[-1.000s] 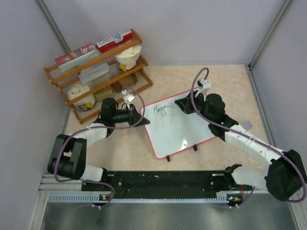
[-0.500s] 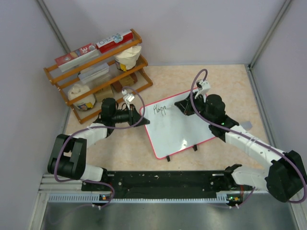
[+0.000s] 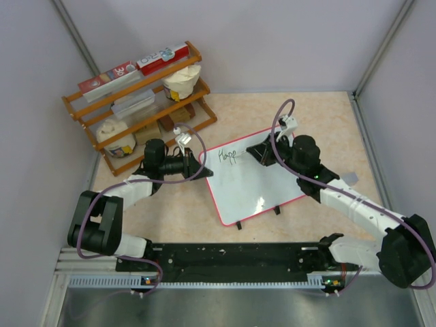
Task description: Write a sentence on the whiteboard
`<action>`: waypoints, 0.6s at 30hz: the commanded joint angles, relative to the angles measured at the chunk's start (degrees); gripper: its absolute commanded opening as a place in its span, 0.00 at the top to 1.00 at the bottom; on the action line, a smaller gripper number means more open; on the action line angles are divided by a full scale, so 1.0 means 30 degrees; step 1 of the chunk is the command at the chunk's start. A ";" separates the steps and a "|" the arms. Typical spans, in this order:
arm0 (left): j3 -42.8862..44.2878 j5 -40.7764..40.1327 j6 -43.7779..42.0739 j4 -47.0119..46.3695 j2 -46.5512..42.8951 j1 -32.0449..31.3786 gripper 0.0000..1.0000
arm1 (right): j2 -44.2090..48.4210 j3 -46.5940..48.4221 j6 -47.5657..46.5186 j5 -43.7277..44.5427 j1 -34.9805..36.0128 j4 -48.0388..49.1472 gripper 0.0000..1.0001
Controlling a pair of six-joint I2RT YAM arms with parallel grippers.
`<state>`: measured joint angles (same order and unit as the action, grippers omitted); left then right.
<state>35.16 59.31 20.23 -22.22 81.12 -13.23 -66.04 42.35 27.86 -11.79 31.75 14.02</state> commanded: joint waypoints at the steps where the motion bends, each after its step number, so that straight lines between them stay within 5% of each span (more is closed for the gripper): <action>1: 0.0029 -0.0961 -0.2466 0.0550 0.0059 -0.0423 1.00 | 0.1386 -0.0697 0.0761 -0.0171 -0.0298 0.1535 1.00; 18: -0.0029 -0.0990 -0.2495 0.0608 0.0030 -0.0452 1.00 | 0.1067 0.0326 0.0470 0.0328 -0.1032 0.1478 1.00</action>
<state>35.16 59.29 20.12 -22.22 81.12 -13.28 -62.35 39.48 29.21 -11.25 29.08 15.42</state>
